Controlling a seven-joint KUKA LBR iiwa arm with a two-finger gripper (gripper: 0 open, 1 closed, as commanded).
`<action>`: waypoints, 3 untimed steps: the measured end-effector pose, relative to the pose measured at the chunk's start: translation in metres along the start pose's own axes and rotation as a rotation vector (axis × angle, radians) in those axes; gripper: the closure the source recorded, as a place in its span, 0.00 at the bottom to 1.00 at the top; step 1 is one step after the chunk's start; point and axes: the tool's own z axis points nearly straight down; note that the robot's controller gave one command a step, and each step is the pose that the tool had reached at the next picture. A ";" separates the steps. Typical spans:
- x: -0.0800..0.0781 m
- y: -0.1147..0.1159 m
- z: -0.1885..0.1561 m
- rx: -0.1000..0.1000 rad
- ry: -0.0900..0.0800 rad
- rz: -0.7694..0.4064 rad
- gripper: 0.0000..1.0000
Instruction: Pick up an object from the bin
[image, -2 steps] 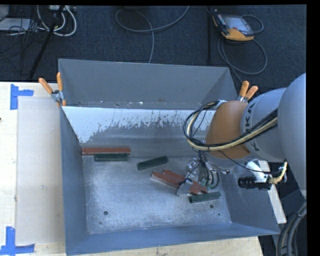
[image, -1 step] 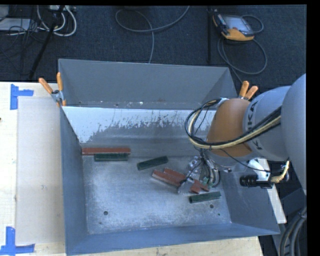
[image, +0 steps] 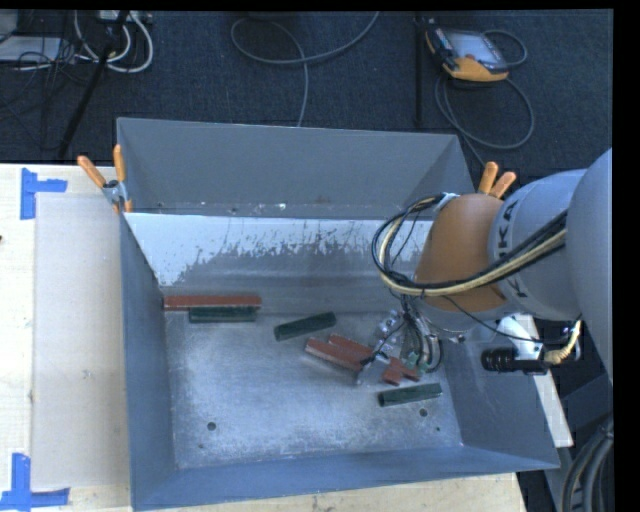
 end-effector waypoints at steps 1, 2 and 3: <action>0.001 0.000 -0.005 0.001 0.003 0.000 1.00; 0.001 -0.001 -0.015 0.001 0.003 -0.001 1.00; 0.000 0.000 -0.024 0.000 0.000 -0.002 1.00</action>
Offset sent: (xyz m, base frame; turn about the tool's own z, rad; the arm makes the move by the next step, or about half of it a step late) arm 0.0000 0.0002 0.0108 0.0000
